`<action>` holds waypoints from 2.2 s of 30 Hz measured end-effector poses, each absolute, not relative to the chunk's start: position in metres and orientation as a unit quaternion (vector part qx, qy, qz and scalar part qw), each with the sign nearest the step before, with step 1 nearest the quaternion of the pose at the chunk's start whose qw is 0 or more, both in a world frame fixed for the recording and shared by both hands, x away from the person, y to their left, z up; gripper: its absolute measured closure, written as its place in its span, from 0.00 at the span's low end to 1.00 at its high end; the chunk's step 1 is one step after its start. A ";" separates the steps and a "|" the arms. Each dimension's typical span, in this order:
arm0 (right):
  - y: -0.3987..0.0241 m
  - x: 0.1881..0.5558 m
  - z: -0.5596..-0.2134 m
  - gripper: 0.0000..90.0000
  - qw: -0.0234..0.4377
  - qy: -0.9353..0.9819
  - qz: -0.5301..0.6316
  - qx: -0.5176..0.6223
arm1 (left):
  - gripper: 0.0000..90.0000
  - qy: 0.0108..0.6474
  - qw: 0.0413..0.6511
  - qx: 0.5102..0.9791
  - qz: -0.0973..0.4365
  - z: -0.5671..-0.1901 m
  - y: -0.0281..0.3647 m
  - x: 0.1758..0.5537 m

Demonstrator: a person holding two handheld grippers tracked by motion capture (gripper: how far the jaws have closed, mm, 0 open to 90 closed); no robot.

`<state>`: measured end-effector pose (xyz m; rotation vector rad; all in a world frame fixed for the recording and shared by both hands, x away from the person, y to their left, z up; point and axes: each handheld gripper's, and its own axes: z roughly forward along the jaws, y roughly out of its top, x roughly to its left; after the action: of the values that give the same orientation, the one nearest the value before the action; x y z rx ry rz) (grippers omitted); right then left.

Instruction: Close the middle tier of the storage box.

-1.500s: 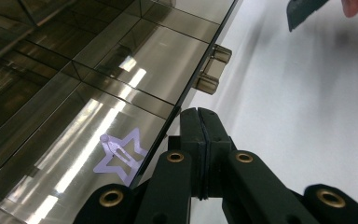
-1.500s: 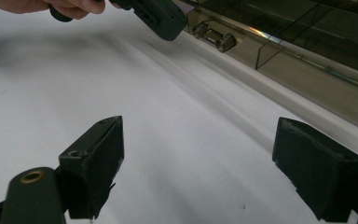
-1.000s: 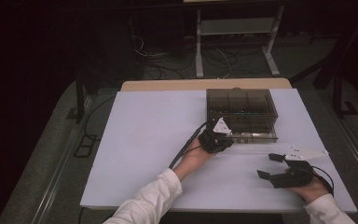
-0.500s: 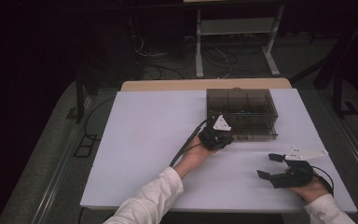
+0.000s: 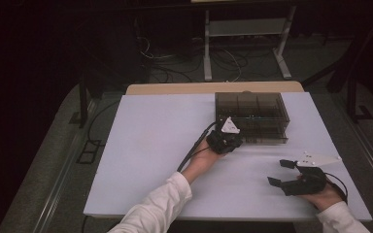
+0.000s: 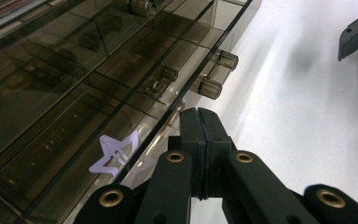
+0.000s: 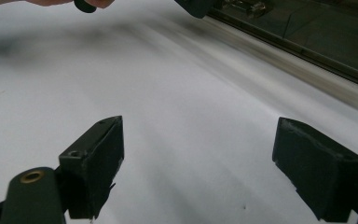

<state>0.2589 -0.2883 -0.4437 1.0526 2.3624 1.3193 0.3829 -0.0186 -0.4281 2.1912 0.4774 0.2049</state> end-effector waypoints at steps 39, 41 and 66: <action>-0.287 0.259 -0.446 0.09 0.122 0.808 0.447 0.364 | 0.99 0.206 0.435 0.870 0.103 -0.425 -0.021 0.403; -0.287 0.259 -0.446 0.09 0.122 0.808 0.446 0.365 | 0.99 0.207 0.435 0.870 0.103 -0.425 -0.021 0.404; -0.288 0.260 -0.445 0.10 0.125 0.808 0.446 0.365 | 0.99 0.223 0.435 0.865 0.114 -0.429 -0.019 0.413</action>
<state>0.2599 -0.2880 -0.4455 1.0646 2.3536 1.2986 0.4132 -0.0191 -0.4293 2.1526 0.5538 0.2837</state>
